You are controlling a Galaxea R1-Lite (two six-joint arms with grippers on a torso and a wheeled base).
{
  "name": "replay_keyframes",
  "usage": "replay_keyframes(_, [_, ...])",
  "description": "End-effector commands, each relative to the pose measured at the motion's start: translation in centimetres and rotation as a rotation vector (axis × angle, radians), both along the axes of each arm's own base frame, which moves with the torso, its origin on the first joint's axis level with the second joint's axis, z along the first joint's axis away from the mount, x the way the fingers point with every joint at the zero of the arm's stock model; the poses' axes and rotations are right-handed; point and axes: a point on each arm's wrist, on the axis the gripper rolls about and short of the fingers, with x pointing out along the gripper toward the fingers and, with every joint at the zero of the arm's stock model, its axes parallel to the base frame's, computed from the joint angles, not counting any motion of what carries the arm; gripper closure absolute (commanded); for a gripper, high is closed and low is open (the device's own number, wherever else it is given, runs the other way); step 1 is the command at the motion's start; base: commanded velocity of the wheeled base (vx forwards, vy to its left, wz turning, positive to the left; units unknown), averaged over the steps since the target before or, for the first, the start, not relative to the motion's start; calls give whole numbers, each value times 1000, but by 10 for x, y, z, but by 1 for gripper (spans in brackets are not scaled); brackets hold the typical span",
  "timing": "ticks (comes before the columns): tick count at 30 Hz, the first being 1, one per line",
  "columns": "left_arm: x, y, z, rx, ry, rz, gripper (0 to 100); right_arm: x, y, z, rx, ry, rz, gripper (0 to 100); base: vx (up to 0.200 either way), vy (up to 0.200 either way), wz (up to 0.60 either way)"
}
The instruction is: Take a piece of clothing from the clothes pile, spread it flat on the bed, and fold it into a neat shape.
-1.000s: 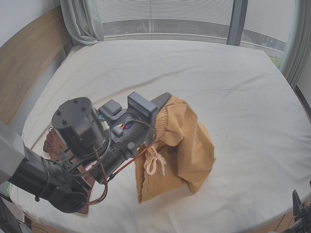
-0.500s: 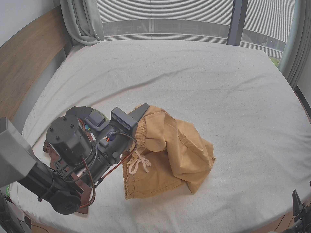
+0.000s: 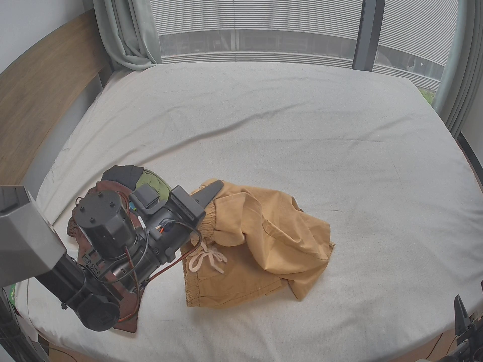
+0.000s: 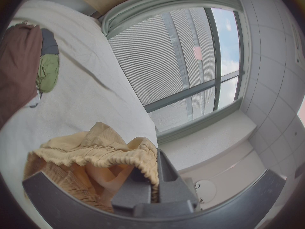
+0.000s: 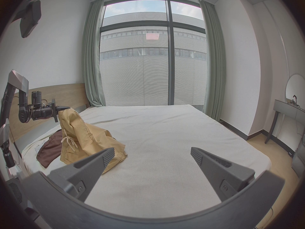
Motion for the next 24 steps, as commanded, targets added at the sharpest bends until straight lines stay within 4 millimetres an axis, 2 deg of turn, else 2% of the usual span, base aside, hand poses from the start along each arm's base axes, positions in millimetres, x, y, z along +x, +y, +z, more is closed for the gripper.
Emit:
replay_keyframes(1, [2,17,-8,43,18,23,100,0,0,-4,0,-2,-1,0,0,0,0])
replay_keyframes(8, [14,40,-14,132,-16,67,100,0,0,-4,-3,-2,-1,0,0,0,0])
replay_keyframes(16, [19,57,-20,194,-26,95,100,0,0,-5,-8,0,0,0,0,0,0])
replay_keyframes(21, [29,71,-30,268,-39,105,100,0,0,-5,-12,0,4,0,0,0,0])
replay_keyframes(24, [32,71,-38,314,-41,110,100,0,1,-4,-14,-1,23,0,0,0,0])
